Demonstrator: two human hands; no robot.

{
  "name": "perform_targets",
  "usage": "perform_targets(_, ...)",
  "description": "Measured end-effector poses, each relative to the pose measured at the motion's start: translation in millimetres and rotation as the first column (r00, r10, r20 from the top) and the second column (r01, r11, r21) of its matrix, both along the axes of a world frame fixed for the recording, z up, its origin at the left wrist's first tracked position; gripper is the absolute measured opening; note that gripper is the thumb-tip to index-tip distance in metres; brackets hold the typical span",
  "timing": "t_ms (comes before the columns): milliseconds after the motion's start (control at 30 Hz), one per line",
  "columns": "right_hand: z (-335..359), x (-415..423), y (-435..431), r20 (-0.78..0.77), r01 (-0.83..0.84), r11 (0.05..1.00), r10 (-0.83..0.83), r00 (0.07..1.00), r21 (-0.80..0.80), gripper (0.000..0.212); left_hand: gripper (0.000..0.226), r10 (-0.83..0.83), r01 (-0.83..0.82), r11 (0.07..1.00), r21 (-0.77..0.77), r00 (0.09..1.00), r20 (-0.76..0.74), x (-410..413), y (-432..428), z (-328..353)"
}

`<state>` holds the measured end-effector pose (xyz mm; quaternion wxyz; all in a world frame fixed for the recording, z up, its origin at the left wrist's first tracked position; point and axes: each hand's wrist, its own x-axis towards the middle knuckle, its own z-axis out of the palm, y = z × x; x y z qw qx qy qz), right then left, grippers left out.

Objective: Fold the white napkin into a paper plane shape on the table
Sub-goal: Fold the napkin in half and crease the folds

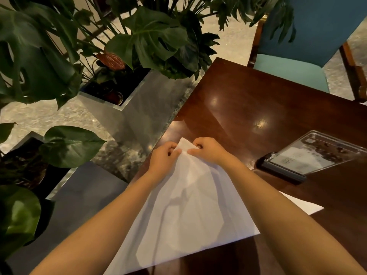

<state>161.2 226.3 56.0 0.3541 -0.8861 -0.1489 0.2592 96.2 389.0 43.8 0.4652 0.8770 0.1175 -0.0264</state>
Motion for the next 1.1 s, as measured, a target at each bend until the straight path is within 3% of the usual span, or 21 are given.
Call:
perform_targets(133,3,-10,-26,-0.035,-0.003,0.999,0.002,0.999,-0.051,0.036,0.01,0.017,-0.012,0.995,-0.1,0.999,0.044,-7,-2,-1)
perform_targets(200,4,-16,-42,-0.044,0.03,0.998,-0.033,0.999,-0.061,0.041,0.007,-0.066,0.063,0.988,-0.143,0.998,-0.016,-9,-1,-2)
perform_targets(300,6,-28,-62,-0.031,0.085,0.992,-0.089,0.996,-0.094,0.043,0.038,-0.224,0.211,0.974,-0.088,0.958,-0.181,-9,1,-6)
perform_targets(367,6,-34,-73,-0.025,0.119,0.987,-0.122,0.992,-0.107,0.044,0.047,-0.216,0.198,0.975,-0.099,0.948,-0.235,-7,2,-6)
perform_targets(533,7,-48,-82,0.015,0.199,0.978,-0.198,0.98,-0.066,0.037,0.023,-0.168,0.143,0.979,-0.147,0.969,-0.179,-13,-4,-8)
perform_targets(700,0,-51,-74,0.061,0.348,0.936,-0.344,0.937,-0.057,0.036,0.038,-0.174,0.165,0.985,-0.06,0.964,-0.202,-24,-4,-4)
perform_targets(900,-5,-53,-58,0.214,0.478,0.854,-0.437,0.874,-0.205,0.026,0.062,-0.234,0.265,0.964,0.017,0.88,-0.413,-77,53,10)
perform_targets(1000,-9,-56,-45,0.372,0.481,0.806,-0.354,0.858,-0.345,0.029,0.06,-0.183,0.211,0.977,0.013,0.872,-0.454,-121,79,10)
perform_targets(1100,-11,-62,-30,0.566,0.48,0.77,-0.192,0.802,-0.42,0.019,0.044,-0.103,0.133,0.99,0.042,0.9,-0.423,-145,91,10)
